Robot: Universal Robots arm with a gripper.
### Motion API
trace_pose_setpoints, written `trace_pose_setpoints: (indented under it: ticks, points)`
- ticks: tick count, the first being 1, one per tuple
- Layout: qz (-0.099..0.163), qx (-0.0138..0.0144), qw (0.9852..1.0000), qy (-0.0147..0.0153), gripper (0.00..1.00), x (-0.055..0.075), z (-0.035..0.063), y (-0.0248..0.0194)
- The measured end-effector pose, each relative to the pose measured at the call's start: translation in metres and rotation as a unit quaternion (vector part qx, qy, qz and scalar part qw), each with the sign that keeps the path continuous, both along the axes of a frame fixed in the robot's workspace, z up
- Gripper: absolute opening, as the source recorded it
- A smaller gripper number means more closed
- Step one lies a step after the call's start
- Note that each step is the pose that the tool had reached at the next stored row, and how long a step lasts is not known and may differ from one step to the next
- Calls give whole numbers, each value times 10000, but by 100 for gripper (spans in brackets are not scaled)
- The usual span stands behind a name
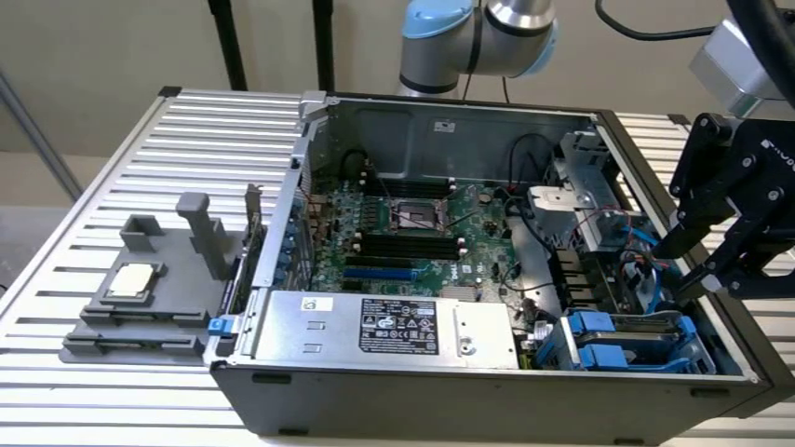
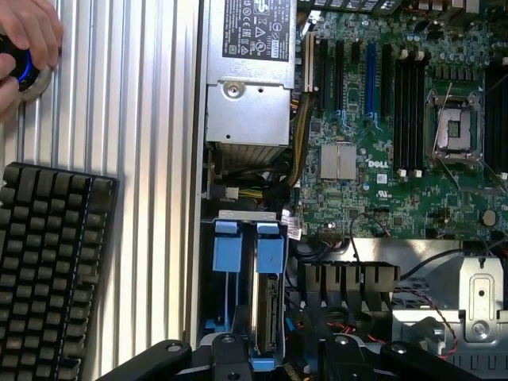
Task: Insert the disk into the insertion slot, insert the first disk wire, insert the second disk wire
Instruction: 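Insert the first disk wire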
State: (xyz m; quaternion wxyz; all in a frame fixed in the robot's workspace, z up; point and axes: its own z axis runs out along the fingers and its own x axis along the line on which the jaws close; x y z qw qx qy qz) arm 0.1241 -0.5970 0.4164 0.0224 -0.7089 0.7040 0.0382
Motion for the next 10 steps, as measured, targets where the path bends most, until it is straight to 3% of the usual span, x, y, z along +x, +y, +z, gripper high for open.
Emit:
trace_pose_setpoints:
  ticks: [4, 10]
  points:
    - [1, -1, 10000, 0, 40, 13, -1, 6]
    - [1, -1, 10000, 2, 40, 220, -40, 60]
